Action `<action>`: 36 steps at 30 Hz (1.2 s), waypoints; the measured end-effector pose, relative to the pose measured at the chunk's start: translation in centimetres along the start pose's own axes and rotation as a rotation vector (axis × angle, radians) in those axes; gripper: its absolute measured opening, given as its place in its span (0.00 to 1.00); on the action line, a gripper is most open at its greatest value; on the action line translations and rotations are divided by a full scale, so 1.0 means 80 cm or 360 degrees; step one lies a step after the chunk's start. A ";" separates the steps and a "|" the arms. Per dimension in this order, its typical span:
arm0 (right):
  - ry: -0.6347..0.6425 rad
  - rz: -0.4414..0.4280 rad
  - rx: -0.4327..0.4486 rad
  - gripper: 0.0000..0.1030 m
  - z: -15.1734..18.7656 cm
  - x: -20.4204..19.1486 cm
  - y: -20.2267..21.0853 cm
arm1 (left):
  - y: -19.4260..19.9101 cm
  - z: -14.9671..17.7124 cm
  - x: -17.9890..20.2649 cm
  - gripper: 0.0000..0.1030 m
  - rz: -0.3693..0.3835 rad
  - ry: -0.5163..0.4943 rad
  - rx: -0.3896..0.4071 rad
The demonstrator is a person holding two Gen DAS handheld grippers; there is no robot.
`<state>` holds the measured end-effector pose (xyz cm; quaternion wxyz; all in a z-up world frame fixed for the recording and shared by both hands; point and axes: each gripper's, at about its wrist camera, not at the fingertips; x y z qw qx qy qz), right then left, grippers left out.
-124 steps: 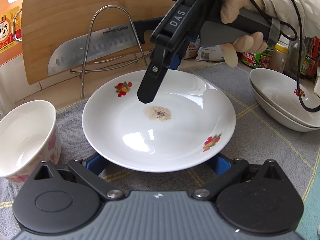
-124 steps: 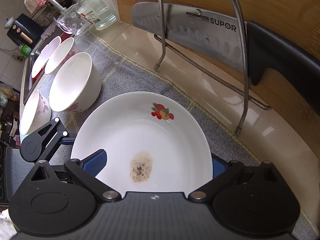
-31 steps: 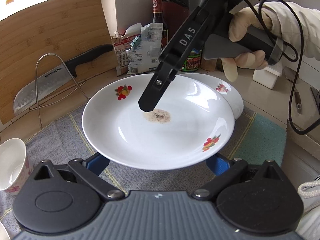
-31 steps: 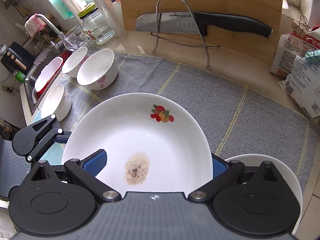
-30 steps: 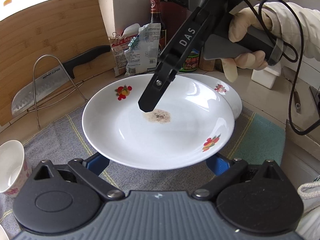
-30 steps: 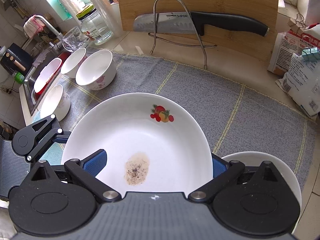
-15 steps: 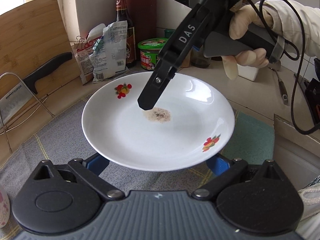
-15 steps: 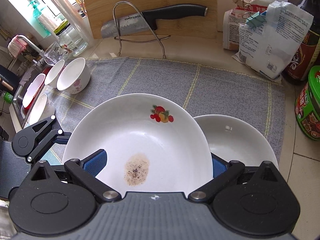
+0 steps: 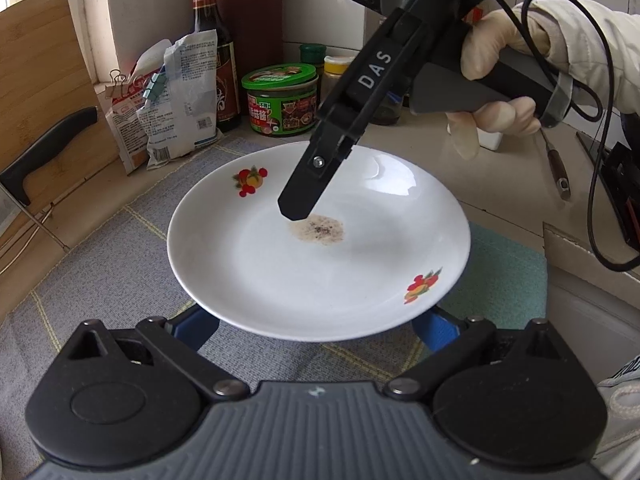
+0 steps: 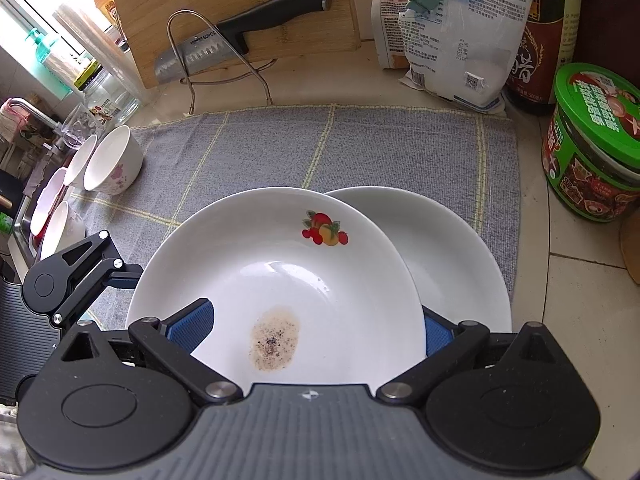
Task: Organize plates and bowls
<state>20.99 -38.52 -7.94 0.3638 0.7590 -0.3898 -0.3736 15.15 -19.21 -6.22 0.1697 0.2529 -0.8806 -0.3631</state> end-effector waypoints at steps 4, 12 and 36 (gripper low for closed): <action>-0.0022 -0.0001 0.0002 1.00 0.002 0.008 -0.002 | -0.001 -0.003 0.000 0.98 0.0002 -0.0014 -0.0004; -0.0055 0.0003 0.0013 1.00 0.006 0.016 -0.004 | -0.003 -0.004 0.001 0.98 -0.0001 -0.0060 -0.0019; -0.0137 0.0051 0.0019 1.00 0.020 0.036 -0.003 | -0.020 -0.017 -0.001 0.99 0.0002 -0.0098 -0.0041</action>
Point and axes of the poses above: each gripper's, at about its wrist camera, not at the fingertips, and y roughly against the way its jaws point, x to its right, z to its underside, and after that the axes turned 10 degrees about y, right-handed
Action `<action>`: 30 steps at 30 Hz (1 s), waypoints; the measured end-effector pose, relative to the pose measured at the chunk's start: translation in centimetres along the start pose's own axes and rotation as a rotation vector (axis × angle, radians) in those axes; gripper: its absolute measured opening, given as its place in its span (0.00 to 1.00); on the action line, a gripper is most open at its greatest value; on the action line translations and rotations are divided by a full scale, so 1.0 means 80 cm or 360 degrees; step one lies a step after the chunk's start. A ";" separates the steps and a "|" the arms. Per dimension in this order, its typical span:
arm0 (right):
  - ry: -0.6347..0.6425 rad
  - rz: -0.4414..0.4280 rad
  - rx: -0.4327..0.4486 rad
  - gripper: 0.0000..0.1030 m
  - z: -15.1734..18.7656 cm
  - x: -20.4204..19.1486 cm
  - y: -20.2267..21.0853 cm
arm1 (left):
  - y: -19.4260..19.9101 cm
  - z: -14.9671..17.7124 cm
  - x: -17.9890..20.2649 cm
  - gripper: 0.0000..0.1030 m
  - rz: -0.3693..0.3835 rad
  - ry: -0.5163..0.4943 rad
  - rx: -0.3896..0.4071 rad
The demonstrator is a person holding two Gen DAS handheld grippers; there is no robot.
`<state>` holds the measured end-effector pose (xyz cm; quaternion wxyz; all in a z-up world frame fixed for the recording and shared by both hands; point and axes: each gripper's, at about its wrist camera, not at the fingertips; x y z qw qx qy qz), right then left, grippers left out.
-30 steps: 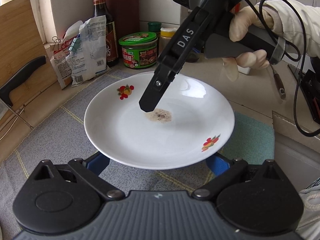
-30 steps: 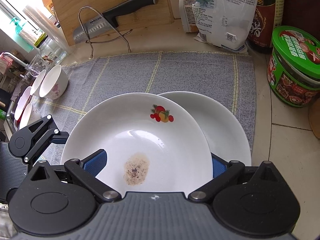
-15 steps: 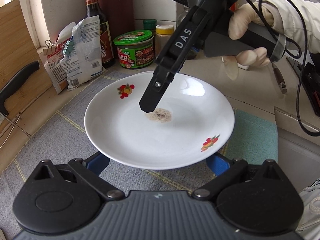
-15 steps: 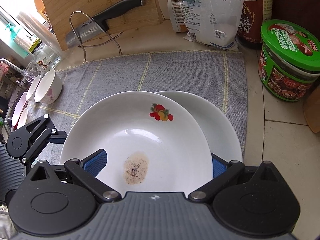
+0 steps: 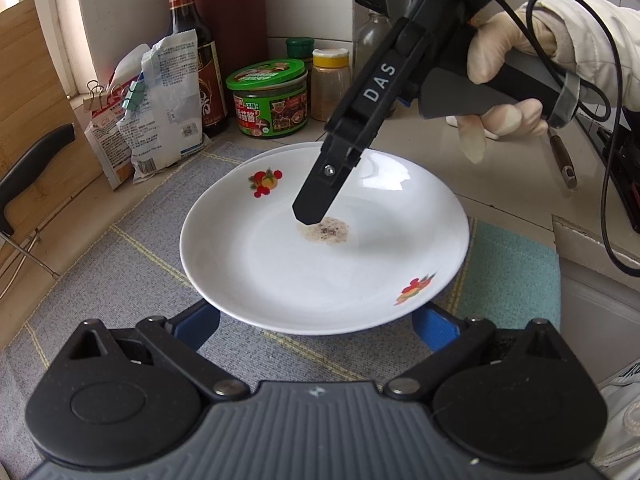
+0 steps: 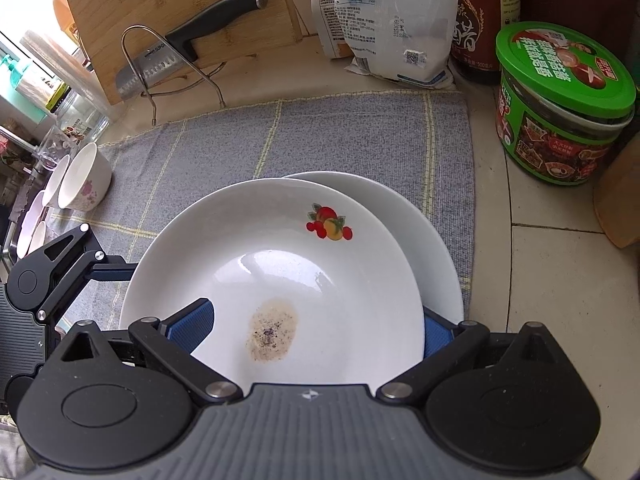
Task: Organize plates and bowls
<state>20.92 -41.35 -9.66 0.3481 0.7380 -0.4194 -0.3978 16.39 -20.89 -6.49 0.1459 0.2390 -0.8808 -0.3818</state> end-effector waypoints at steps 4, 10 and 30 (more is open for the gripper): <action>-0.0004 0.0015 0.0009 1.00 0.001 0.001 0.005 | 0.000 0.000 -0.002 0.99 -0.0004 0.0004 0.0006; -0.0017 0.0035 0.0023 1.00 0.004 0.001 0.012 | 0.000 0.003 -0.003 0.98 -0.0004 -0.0005 0.0017; -0.0056 0.0094 0.0068 1.00 0.018 -0.003 0.032 | -0.006 0.002 -0.005 0.98 0.0000 0.0010 0.0020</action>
Point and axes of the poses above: each gripper's, at about its wrist camera, not at the fingertips, and y roughly against the way its jaws point, x to its right, z to its underside, and after that the axes turned 10 degrees about y, right-handed
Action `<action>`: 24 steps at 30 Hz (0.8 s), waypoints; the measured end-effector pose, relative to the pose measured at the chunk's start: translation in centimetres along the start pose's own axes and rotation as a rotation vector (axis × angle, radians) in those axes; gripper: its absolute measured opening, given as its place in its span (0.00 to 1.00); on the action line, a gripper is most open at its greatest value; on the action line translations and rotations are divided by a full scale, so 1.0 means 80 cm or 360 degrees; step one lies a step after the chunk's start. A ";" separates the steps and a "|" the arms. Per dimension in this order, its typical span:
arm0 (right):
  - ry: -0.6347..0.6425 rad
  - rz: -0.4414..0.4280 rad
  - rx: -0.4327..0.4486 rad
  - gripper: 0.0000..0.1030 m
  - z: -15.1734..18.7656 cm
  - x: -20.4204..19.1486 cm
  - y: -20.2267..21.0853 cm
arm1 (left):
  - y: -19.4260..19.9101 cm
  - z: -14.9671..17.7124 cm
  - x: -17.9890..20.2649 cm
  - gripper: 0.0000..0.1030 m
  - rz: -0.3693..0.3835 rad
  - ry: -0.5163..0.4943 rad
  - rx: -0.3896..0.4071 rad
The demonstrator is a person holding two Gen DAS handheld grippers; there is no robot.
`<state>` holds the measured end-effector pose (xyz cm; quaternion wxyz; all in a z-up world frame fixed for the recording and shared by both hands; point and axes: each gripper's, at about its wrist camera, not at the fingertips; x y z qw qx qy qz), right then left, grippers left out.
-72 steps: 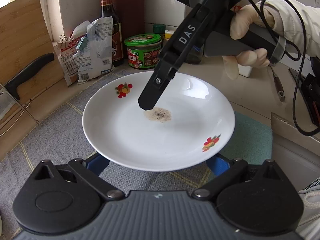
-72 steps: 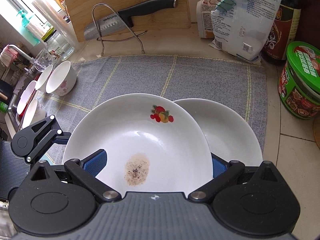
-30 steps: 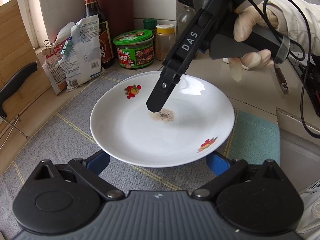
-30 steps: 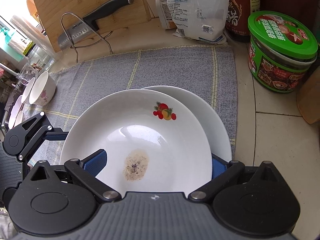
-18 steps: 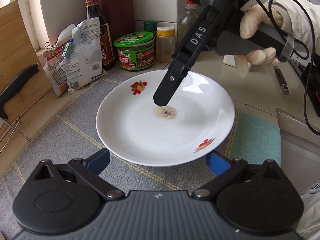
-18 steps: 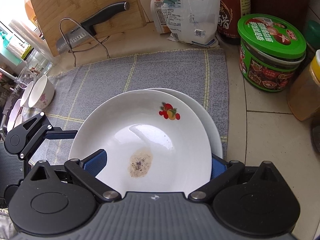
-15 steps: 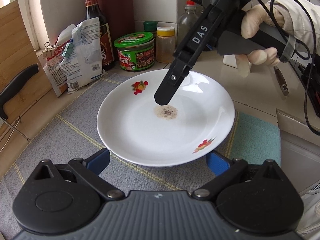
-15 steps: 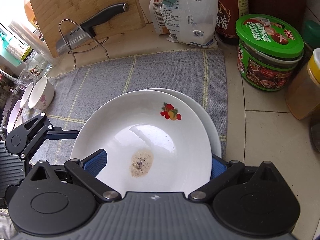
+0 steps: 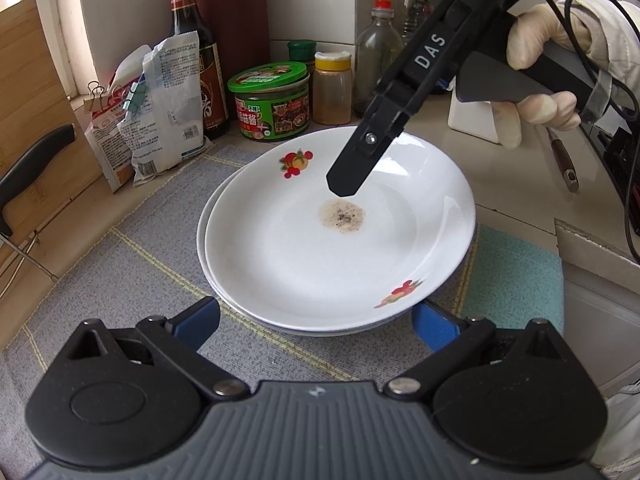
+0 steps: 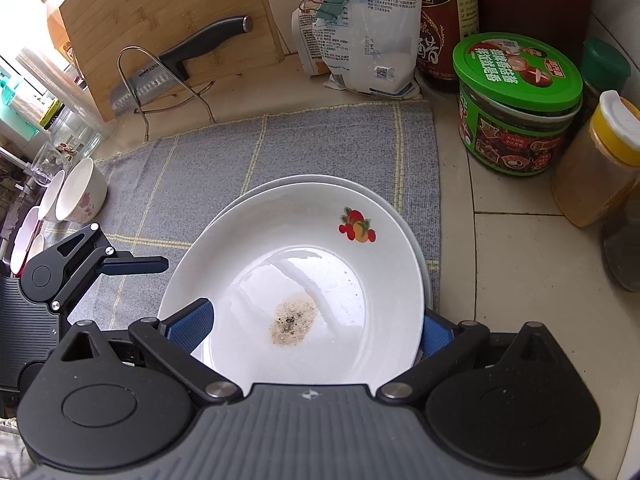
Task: Organize plates and bowls
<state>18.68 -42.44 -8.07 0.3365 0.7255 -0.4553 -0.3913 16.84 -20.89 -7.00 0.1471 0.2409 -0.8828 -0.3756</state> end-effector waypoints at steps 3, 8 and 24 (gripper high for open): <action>-0.0001 0.0015 0.0004 1.00 0.001 -0.001 0.003 | -0.001 0.000 0.000 0.98 -0.0003 0.0003 -0.0002; 0.0001 0.0038 0.0007 1.00 0.003 -0.003 0.004 | -0.002 0.001 -0.002 0.98 -0.0008 0.0023 -0.0007; 0.0093 0.0205 -0.0060 1.00 0.003 -0.019 -0.003 | 0.000 0.002 0.001 0.98 -0.0013 0.0025 -0.0002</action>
Point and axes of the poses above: each gripper's, at about its wrist camera, not at the fingertips, and y roughly against the way its jaws point, x to its right, z to its underside, and after that the axes turned 10 degrees about y, right-handed
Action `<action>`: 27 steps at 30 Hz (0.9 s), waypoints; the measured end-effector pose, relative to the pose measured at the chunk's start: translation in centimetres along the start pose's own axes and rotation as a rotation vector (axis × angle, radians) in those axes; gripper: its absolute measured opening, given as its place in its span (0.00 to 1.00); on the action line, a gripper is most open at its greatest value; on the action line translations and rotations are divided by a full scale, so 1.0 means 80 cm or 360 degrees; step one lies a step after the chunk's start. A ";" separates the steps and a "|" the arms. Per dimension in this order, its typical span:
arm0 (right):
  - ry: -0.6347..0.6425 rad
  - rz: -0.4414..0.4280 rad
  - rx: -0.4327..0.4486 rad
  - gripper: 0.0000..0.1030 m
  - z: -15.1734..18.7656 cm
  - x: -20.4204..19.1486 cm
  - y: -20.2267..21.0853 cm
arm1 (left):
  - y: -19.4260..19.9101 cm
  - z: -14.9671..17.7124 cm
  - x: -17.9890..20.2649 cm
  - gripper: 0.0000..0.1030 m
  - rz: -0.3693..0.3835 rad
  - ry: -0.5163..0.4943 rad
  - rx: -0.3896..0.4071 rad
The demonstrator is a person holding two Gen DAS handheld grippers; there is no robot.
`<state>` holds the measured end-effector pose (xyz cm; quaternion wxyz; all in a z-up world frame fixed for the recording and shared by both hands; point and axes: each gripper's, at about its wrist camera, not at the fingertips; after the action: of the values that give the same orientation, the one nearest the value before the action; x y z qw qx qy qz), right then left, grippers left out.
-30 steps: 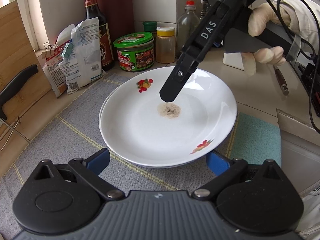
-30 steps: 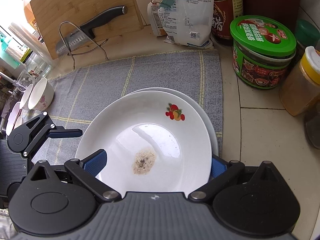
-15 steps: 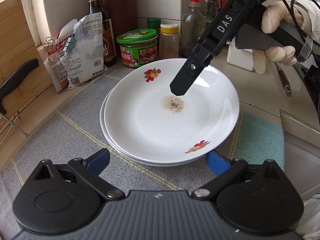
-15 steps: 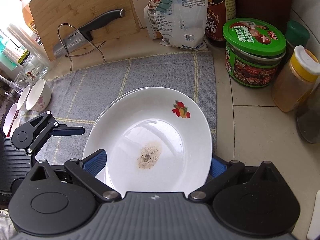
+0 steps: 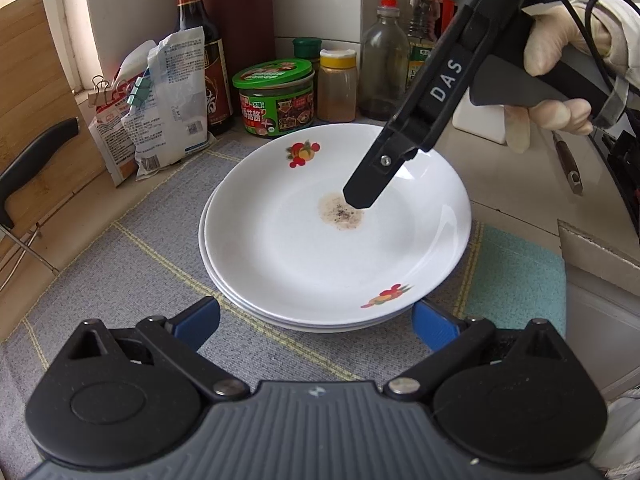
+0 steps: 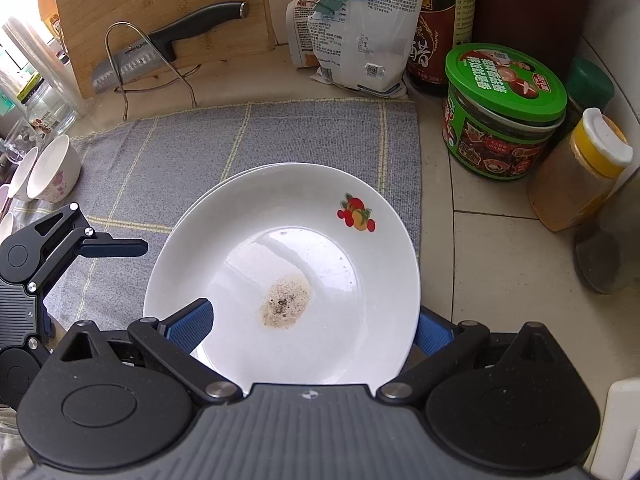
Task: Organize plates and bowls
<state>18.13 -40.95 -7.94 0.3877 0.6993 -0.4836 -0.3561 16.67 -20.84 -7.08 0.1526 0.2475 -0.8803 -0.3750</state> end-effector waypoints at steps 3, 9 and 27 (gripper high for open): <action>0.0005 0.0023 -0.0019 1.00 0.001 -0.001 -0.003 | -0.001 0.001 -0.001 0.98 -0.0004 0.0004 -0.0004; 0.0054 0.0085 -0.0028 1.00 0.005 -0.007 -0.005 | 0.004 -0.002 -0.006 0.99 0.0014 0.0041 0.0029; 0.0377 0.0478 0.0265 1.00 0.005 -0.070 0.030 | 0.054 0.011 -0.019 0.99 -0.0172 0.0258 0.0215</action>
<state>15.27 -36.21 -5.32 0.4313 0.6861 -0.5612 -0.1684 16.13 -16.95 -4.65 0.1858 0.3337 -0.8737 -0.3012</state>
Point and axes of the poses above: each gripper's, at about its wrist camera, not at the fingertips, and y roughly against the way its jaws point, x to its right, z to its underside, and after that the axes turned 10 degrees about y, right-handed
